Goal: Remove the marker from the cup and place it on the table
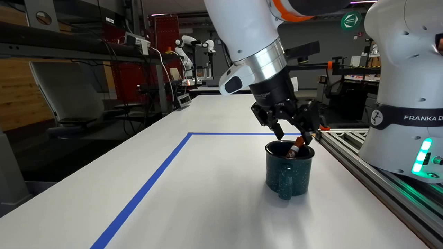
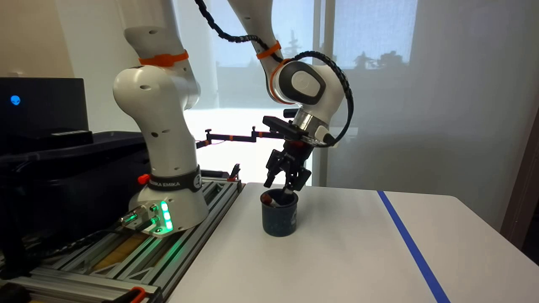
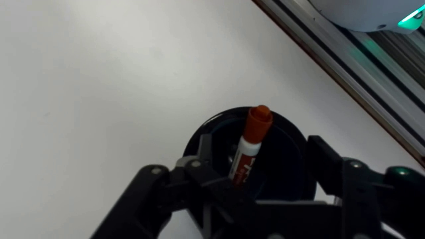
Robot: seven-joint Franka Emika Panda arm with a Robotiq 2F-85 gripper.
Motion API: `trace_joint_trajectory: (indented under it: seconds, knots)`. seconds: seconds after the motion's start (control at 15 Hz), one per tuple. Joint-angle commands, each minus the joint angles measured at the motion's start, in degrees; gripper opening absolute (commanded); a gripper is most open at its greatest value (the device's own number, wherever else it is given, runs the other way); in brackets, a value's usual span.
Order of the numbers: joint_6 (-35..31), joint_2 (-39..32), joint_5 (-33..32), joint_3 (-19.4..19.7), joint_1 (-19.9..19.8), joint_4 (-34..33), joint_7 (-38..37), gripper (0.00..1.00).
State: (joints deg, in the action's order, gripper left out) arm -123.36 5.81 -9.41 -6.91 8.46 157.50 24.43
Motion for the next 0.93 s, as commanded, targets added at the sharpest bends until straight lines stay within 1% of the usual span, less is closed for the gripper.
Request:
trace_joint_trajectory:
  seconds: [0.0,0.07,0.13,0.2,0.27,0.33,0.4,0.47,0.53,0.6,0.73,0.8,0.87]
  knots:
    - [1.5,-0.1,0.6,0.9,-0.3,-0.1,3.1,0.43]
    - [1.5,-0.3,0.5,1.0,-0.4,-0.1,3.3,0.36]
    - [1.4,-0.5,0.5,1.1,-0.5,-0.1,3.4,0.37]
    - [1.3,-0.7,0.4,1.2,-0.5,-0.1,3.5,0.44]
    - [1.2,-0.9,0.4,1.2,-0.5,-0.1,3.6,0.37]
    - [1.1,-1.0,0.4,1.1,-0.5,-0.1,3.8,0.44]
    - [1.0,-1.1,0.3,1.1,-0.4,-0.1,3.8,0.43]
    - [1.2,-1.2,0.3,1.0,-0.4,-0.1,3.8,0.48]
    - [1.1,-1.4,0.3,1.0,-0.5,-0.1,3.8,0.48]
    - [1.1,-1.5,0.2,1.0,-0.5,-0.1,3.8,0.43]
    - [1.1,-1.7,0.2,1.0,-0.5,-0.1,3.7,0.42]
    - [1.1,-1.8,0.3,0.9,-0.4,-0.1,3.9,0.34]
    - [1.0,-1.9,0.3,0.9,-0.4,-0.1,3.8,0.18]
